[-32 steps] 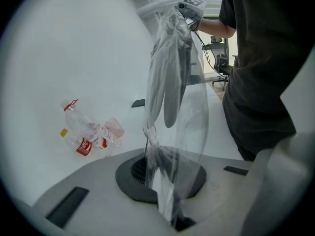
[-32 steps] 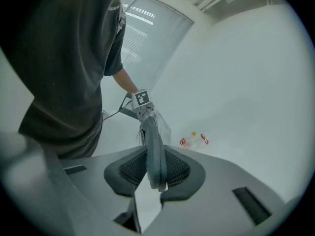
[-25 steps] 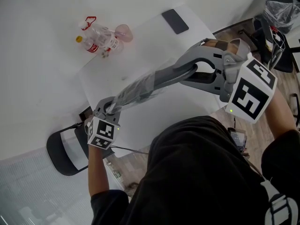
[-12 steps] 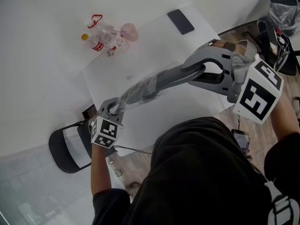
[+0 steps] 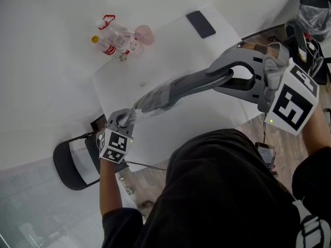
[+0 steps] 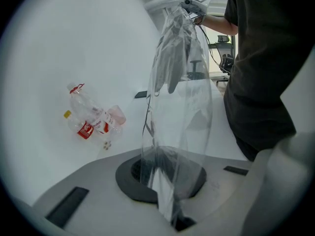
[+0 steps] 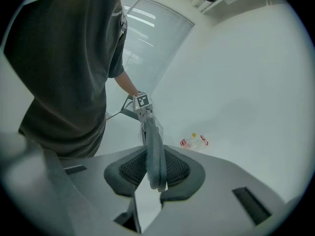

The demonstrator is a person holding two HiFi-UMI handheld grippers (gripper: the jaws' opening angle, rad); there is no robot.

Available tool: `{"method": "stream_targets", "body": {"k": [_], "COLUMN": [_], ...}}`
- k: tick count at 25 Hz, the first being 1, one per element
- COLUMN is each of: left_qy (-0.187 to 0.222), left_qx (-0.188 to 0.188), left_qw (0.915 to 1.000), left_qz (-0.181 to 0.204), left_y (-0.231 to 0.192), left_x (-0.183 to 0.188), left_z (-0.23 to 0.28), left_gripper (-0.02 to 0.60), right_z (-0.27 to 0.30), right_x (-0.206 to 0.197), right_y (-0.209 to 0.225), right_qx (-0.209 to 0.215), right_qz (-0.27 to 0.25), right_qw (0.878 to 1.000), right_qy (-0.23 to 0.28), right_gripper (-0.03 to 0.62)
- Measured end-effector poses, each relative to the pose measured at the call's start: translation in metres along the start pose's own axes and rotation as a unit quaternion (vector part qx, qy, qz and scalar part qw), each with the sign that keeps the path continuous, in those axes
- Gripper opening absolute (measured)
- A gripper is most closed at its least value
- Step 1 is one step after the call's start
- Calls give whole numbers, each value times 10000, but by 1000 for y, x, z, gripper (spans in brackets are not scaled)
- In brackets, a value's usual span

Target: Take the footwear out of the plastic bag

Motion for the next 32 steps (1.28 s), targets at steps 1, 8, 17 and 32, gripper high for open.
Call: {"method": "stream_targets", "body": {"k": [1, 8, 17, 32], "left_qy": [-8, -57, -134, -36], "left_qx": [2, -13, 39, 1882], "left_qw": [10000, 9998, 9979, 9137], "left_qz": [-22, -173, -634, -3602], "left_y": [0, 0, -6, -56], "left_x": [-2, -11, -35, -69], "left_z": [0, 4, 6, -28], "left_gripper": [23, 23, 23, 23], "right_z": [-1, -9, -15, -42], "right_x": [1, -1, -4, -28], "right_y": [0, 2, 4, 57], "right_qx": [3, -16, -182, -2924], "right_qz": [-9, -8, -22, 1090], "right_qw": [10000, 10000, 9998, 9495], "right_qy": [12, -28, -64, 322], "right_gripper": [84, 84, 84, 84]}}
Point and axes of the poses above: the fingertips, and each gripper's own axes: z forward along the fingers, y to its right, x out of its top, the point moved 5 cm from there along -z, backward along the fingers, and after that the axes turned 2 degrees about y, right-handed, at the moved point
